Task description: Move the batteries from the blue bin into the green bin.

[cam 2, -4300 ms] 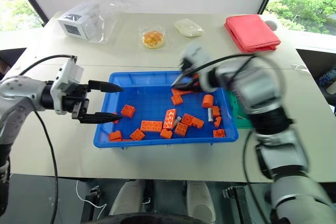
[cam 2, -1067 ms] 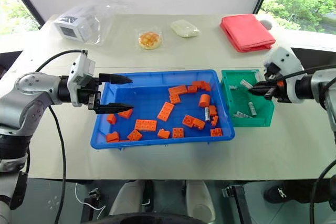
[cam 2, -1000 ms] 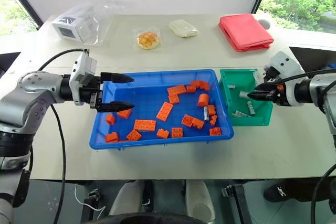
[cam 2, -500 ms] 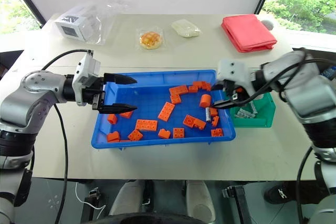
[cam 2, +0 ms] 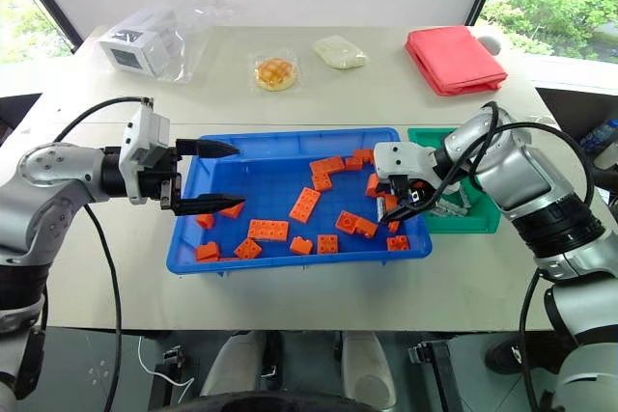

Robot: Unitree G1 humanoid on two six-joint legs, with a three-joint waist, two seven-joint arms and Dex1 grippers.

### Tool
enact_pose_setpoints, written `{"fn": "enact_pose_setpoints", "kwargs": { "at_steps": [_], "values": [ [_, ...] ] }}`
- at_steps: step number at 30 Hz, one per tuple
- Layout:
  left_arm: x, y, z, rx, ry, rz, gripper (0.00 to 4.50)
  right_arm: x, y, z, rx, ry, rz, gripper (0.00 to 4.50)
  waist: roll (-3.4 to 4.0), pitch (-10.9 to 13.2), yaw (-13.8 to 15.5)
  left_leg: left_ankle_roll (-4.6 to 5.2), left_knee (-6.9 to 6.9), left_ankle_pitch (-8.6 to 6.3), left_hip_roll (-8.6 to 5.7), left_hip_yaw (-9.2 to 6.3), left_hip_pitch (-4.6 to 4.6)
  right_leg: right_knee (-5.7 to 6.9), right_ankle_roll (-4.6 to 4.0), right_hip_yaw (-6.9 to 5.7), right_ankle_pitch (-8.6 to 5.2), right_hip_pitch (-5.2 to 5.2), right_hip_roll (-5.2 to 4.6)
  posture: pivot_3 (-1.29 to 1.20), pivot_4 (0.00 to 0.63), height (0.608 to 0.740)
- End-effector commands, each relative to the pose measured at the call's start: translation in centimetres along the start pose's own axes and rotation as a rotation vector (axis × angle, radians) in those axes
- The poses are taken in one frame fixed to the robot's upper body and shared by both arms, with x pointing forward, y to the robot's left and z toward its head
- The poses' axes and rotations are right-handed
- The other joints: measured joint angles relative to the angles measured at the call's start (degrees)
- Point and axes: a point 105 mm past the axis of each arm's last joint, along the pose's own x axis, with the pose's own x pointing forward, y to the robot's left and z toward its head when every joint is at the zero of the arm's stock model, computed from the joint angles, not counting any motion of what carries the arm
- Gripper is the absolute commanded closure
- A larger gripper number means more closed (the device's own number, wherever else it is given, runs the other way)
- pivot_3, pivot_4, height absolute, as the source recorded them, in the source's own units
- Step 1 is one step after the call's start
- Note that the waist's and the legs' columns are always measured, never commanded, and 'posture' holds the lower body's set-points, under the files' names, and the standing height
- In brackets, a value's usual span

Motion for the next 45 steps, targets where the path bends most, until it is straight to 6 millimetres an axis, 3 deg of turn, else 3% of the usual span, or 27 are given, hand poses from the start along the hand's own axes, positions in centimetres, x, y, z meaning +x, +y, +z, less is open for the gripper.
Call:
{"fn": "enact_pose_setpoints", "kwargs": {
  "at_steps": [1,2,5,7,14,31,34,37,43,45],
  "values": [
    [-0.6,0.0,1.2,0.044,-0.022,0.022,0.00,0.6,-0.5,-0.5,0.010,0.028,-0.021,1.62,0.00,0.0,0.0,0.00,0.00,0.00,0.00,0.00,0.00,0.00,0.00,0.00,0.00,0.00,0.00,0.00,0.150,0.734],
    [-0.5,0.0,1.3,0.045,-0.022,0.022,0.00,0.9,-0.5,-0.6,0.012,0.037,-0.020,1.62,0.00,0.0,0.0,0.00,0.00,0.00,0.00,0.01,0.00,0.00,0.00,0.00,0.00,0.00,0.00,0.00,0.150,0.734],
    [-0.4,0.1,1.4,0.047,-0.024,0.022,0.00,1.4,-0.5,-0.9,0.015,0.052,-0.023,0.83,-0.02,0.0,0.0,0.00,0.00,0.00,0.00,0.00,0.01,0.00,0.00,0.00,0.00,0.02,0.01,0.00,0.150,0.734],
    [-0.3,0.3,1.5,0.050,-0.024,0.023,0.00,1.6,-0.4,-0.9,0.010,0.056,-0.026,0.04,-0.03,0.0,0.0,0.00,0.01,0.00,0.00,0.01,0.01,0.00,0.00,0.00,0.00,0.03,0.00,0.00,0.150,0.734],
    [-0.2,0.7,1.4,0.052,-0.020,0.024,0.00,1.6,-0.1,-0.7,0.017,0.050,-0.022,0.04,-0.03,0.0,0.1,0.00,0.01,0.00,-0.01,0.01,0.01,-0.01,0.01,0.00,0.01,0.04,-0.01,0.00,0.150,0.734],
    [0.4,0.9,1.8,0.067,-0.033,0.006,0.00,3.0,-0.6,-2.8,-0.046,0.180,0.001,0.04,-0.05,0.0,0.1,-0.01,0.05,0.01,-0.01,0.00,0.05,-0.01,0.01,0.00,0.01,0.11,0.00,0.00,0.150,0.734],
    [0.5,1.0,1.8,0.070,-0.033,0.007,0.00,3.4,-0.3,-2.2,-0.062,0.173,0.037,0.84,-0.08,0.0,0.1,-0.01,0.06,0.01,-0.02,-0.01,0.05,-0.01,0.01,0.00,0.01,0.14,0.00,0.00,0.150,0.734],
    [0.5,1.0,1.9,0.075,-0.035,0.013,0.00,3.4,-0.1,-1.4,-0.060,0.140,0.047,2.25,-0.08,-0.1,0.1,-0.01,0.06,0.01,-0.02,-0.02,0.06,-0.01,0.02,0.00,0.01,0.15,0.00,0.00,0.150,0.734],
    [0.2,1.0,1.7,0.076,-0.029,0.022,0.00,1.9,-0.5,2.2,0.013,-0.023,0.006,2.28,-0.06,0.0,-0.2,-0.01,0.04,0.01,0.01,-0.02,0.05,0.03,0.09,0.00,0.05,0.09,0.04,0.00,0.150,0.734],
    [0.2,1.1,1.6,0.074,-0.030,0.025,0.00,-0.1,-1.2,3.6,0.068,-0.103,-0.056,2.28,-0.03,0.0,0.0,-0.01,0.03,0.01,0.01,-0.03,0.05,0.10,0.15,0.00,0.08,0.05,0.05,0.00,0.150,0.734]
  ]
}}
